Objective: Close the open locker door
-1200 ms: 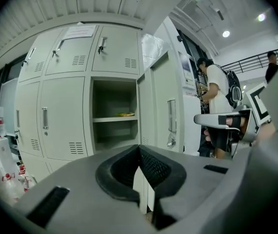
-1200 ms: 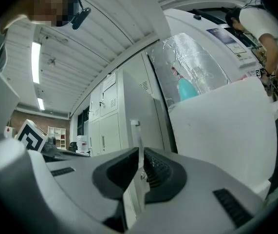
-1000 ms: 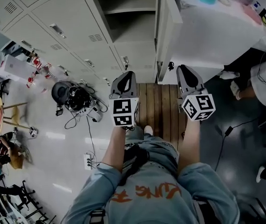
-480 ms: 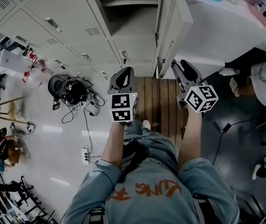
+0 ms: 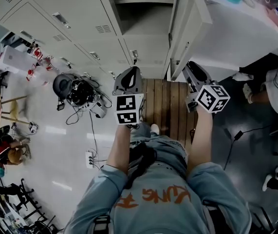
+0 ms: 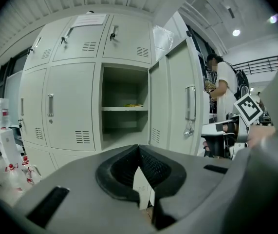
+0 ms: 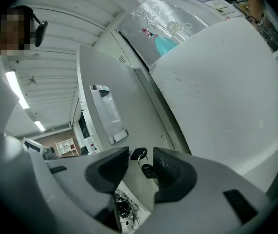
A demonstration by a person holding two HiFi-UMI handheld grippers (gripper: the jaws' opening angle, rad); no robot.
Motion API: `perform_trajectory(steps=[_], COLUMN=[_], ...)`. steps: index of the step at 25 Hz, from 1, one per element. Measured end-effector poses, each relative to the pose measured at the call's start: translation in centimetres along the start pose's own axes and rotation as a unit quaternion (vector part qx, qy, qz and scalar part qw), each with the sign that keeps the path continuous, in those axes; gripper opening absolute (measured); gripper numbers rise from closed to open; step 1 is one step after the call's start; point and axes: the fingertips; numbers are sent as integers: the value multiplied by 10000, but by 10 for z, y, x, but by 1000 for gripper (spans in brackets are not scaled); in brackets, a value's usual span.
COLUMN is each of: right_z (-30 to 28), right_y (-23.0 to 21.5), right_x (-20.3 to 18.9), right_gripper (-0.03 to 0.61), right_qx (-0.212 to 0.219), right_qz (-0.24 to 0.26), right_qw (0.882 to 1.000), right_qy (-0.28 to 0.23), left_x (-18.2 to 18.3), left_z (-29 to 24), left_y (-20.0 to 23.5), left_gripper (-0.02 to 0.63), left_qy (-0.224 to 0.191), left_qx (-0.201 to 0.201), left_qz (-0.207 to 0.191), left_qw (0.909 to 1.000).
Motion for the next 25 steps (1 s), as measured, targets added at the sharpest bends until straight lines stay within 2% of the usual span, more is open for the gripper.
perform_trajectory(steps=[15,25], right_z=[-29,-52], right_y=[32,57], right_x=[-5,-9], right_gripper=[123,92], right_qx=[458,892], right_qz=[-105,-415], right_qw=[9988,9947], right_qy=[125,289], left_x=[-1,-3], left_z=[2,6], left_y=[26,50], left_gripper=[21,21], left_qy=[-39,-53], left_qx=[265,517], left_qz=[84,203], left_qw=[9996,9984])
Point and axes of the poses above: the fingertips, and each gripper's own axes: z backward along the fingers, y to its left, x out of its top, and after that the axes turned 12 degrees about z, right-handed
